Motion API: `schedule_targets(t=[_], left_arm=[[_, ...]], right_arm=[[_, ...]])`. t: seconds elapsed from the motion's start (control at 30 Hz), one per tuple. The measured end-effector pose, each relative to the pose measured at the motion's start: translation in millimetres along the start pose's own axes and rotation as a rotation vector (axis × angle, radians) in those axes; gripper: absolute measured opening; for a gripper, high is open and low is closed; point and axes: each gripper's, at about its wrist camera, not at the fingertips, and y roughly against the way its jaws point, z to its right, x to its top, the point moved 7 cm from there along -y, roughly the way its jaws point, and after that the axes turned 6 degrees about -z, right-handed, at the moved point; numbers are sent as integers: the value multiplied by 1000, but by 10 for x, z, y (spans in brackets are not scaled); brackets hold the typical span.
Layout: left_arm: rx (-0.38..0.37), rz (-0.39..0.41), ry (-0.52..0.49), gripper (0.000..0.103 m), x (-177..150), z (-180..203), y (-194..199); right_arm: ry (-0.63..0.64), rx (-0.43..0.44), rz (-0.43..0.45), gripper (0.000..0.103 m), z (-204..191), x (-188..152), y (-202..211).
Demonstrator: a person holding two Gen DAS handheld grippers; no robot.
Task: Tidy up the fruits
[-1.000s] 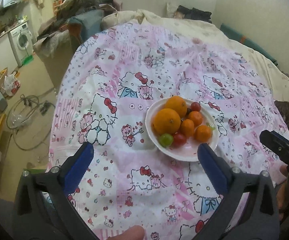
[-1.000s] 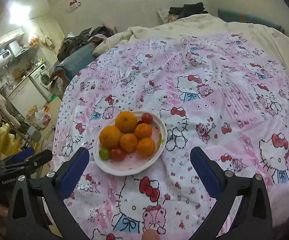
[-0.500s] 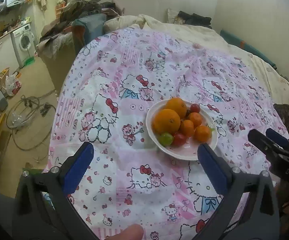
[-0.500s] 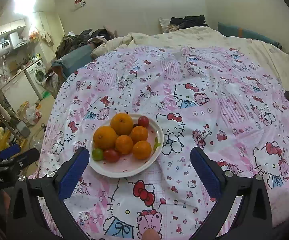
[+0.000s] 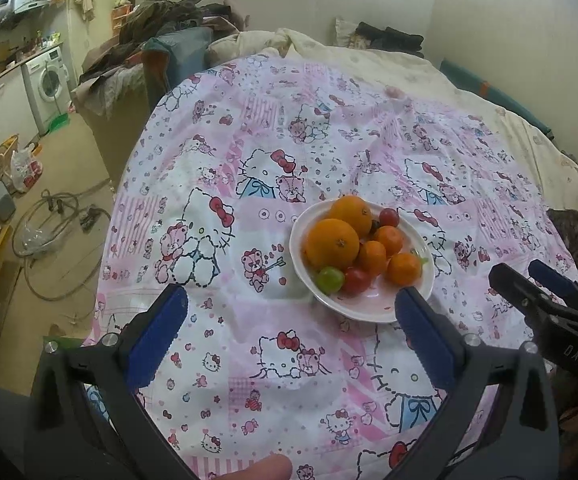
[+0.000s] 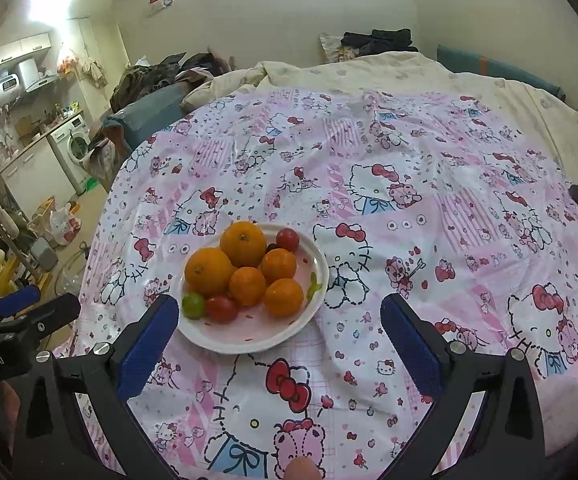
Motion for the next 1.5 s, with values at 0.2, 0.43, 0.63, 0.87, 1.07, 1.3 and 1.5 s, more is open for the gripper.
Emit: schedule_targets(t=[0.2,0.43,0.63,0.87,1.07,1.3,1.5], left_arm=[[3,-3,2,102,-1,-11,-8],[13,-6,-7,102,-26,-16,-1],[12,-7,-5,102,-27,-15,-5],[20,-5,-13,102,-42,-8,2],[31,0,-18,102,-35,-2,10],[31,-3,-15,102,-30,0,10],[30,-9,-14,102,-49,-6,7]], right_arm=[[-1,1,0,103,1,4,5],[1,0,2,103,8,7,-2],[2,-2,0,103,14,5,-4],[6,-4,-1,103,3,10,-7],[11,-11,-2,103,-6,8,-21],[14,-13,-7,103,-15,-1,-34],[19,-13,-11,103,-24,-5,-43]])
